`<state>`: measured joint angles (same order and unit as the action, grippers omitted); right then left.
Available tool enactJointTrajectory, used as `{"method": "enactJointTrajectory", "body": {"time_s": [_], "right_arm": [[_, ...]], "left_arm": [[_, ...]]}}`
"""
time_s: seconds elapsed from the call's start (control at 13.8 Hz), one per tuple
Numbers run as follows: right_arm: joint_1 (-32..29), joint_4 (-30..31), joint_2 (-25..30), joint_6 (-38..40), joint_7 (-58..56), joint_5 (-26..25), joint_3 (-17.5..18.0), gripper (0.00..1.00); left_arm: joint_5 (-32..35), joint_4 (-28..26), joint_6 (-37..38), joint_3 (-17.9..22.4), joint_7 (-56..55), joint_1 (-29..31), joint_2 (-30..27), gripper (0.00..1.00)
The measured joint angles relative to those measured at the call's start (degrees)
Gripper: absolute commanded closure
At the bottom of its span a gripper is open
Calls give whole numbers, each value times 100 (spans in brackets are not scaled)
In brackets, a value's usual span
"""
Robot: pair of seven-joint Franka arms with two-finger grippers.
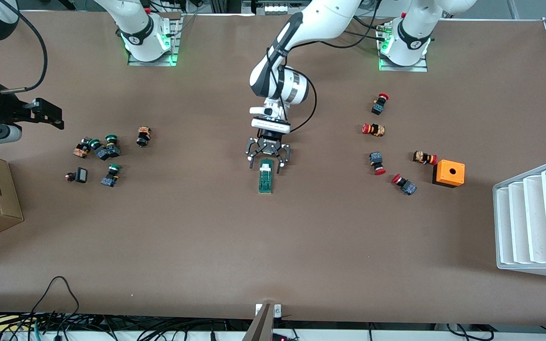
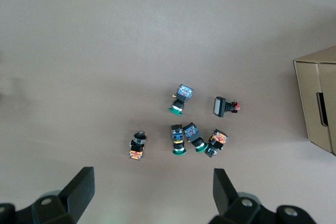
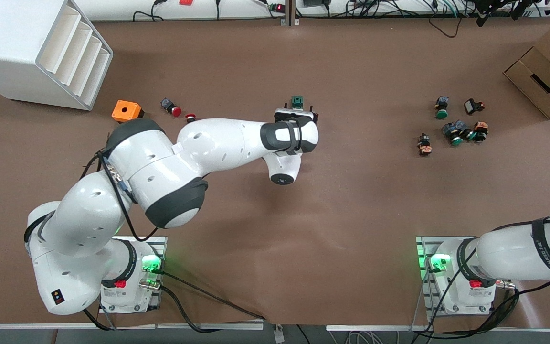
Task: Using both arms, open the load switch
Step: 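Open the left gripper and lift it off the switch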
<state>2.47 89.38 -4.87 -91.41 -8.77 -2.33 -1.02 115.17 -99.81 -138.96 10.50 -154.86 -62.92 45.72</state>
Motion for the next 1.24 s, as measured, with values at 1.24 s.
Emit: {"method": "enactJointTrajectory", "body": {"time_s": [1.24], "right_arm": [[6,-177,1,-54,-16,181,37,0]], "left_arm": [[-2916,-366,-2503,-436,561,1080,-1639,0]]}}
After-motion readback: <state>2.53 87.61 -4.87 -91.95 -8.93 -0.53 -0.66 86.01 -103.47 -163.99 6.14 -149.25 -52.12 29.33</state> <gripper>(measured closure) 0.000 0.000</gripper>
